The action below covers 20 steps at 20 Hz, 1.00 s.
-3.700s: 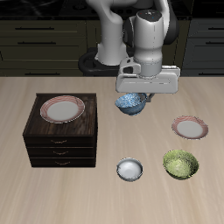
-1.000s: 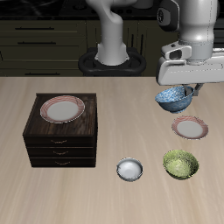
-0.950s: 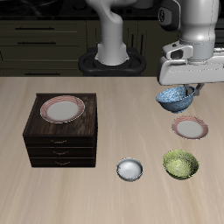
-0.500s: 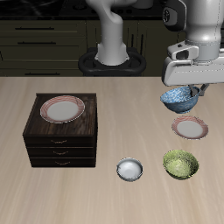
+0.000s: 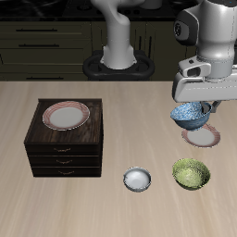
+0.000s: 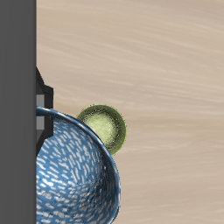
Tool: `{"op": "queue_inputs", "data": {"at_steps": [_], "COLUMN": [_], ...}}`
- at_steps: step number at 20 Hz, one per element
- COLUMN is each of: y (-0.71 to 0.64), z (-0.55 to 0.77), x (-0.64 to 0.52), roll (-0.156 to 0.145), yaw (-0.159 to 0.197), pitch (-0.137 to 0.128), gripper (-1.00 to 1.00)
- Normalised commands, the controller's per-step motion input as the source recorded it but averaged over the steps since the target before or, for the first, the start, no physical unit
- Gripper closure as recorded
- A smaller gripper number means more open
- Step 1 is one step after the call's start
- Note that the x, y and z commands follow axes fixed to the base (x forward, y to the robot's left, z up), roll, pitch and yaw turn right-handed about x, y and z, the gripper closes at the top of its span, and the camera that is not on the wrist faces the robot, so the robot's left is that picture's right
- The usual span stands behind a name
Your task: Stack the blue bowl on the green bowl
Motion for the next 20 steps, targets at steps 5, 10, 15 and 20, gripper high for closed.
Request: {"op": "queue_inputs", "data": {"at_steps": [5,10,15,20], "y": [-0.01,-0.15,-0.09,-0.07], "z": [-0.09,-0.18,-0.12,-0.26], "x": [0.06,0.24,0.11,0.1], "roll": [-0.008,-0.044,0.006,0.007], "yaw": [0.006,-0.005,-0.018,0.002], "pitch": [0.009,0.017,0.006,0.023], "gripper": [1.0,1.0,1.0,1.0]}}
